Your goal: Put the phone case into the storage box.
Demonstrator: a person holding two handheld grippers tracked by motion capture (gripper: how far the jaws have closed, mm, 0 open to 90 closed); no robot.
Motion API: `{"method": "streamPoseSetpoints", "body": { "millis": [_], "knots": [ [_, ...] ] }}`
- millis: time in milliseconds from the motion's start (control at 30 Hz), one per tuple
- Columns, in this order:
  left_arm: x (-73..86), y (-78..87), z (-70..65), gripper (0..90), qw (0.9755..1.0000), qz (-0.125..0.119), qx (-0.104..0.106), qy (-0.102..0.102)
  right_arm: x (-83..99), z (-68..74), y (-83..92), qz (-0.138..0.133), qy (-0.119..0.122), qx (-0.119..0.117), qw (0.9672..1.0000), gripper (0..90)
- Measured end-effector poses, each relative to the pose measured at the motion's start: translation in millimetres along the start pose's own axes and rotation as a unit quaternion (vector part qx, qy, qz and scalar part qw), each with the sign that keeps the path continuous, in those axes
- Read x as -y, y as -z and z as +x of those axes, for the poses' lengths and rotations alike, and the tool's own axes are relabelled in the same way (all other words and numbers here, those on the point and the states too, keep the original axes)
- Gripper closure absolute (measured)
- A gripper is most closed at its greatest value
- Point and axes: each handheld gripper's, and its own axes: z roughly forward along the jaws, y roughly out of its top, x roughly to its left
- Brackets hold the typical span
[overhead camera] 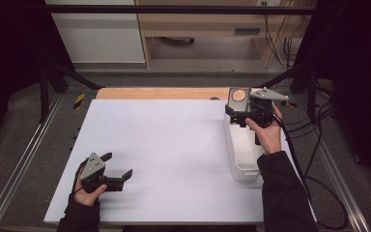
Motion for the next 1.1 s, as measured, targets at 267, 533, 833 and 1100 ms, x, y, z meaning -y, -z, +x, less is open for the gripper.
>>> {"method": "streamPoseSetpoints", "body": {
  "millis": [267,533,833,1100],
  "knots": [
    [-0.5,0.0,-0.4,0.0,1.0000,-0.001,0.001,-0.001,8.1,5.5,26.1,-0.021,0.002,-0.052,0.9984,2.3],
    [-1.4,-0.7,-2.0,0.0,1.0000,-0.001,0.003,-0.005,30.1,6.5,47.6,-0.034,0.014,-0.097,0.9946,0.7],
    [-1.8,-1.2,-3.3,0.0,1.0000,-0.002,0.004,-0.006,59.6,2.2,65.0,-0.042,0.031,-0.120,0.9914,0.4],
    [-2.1,-0.9,-3.7,0.0,0.9999,-0.005,0.006,-0.008,85.0,-7.5,80.2,-0.042,0.041,-0.131,0.9897,0.3]
  ]
}}
